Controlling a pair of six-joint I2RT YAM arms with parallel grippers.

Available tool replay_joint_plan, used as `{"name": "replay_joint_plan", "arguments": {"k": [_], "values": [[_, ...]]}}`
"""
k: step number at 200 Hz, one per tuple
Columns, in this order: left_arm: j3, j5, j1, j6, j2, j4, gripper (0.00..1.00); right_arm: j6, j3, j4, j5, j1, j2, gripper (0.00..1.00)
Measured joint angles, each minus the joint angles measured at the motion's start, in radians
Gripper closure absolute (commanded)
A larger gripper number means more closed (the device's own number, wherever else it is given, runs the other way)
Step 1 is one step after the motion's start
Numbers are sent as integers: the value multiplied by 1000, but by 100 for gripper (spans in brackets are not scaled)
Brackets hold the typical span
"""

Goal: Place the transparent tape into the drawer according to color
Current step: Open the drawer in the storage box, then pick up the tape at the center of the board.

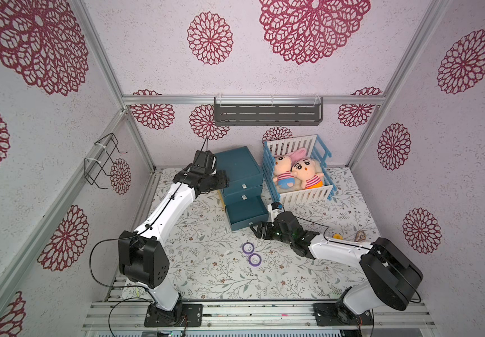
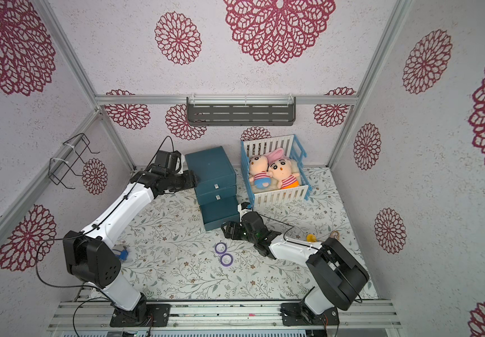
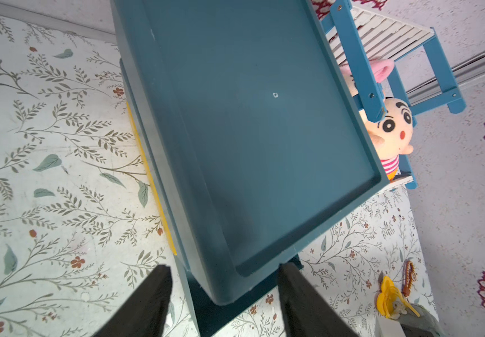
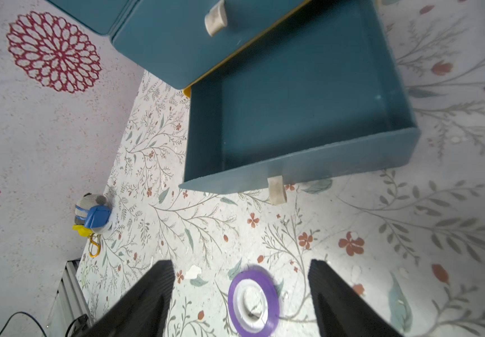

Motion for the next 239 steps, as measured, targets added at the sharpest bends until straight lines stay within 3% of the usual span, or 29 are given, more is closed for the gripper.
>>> {"name": "replay_joint_plan", "arguments": {"k": [52,100,168,239], "values": [[-126,32,0,-41,-100,74,10,-168,114,-277,-1,21,-17,19],[-267,36,0,-76,-209,113,0,-294,200,-519,23,76,-16,19],[-410,35,18,-108,-307,130,3,-374,299,-693,87,184,90,18],[-463,36,53,-116,-357,129,3,-393,360,-806,131,243,216,19]]}}
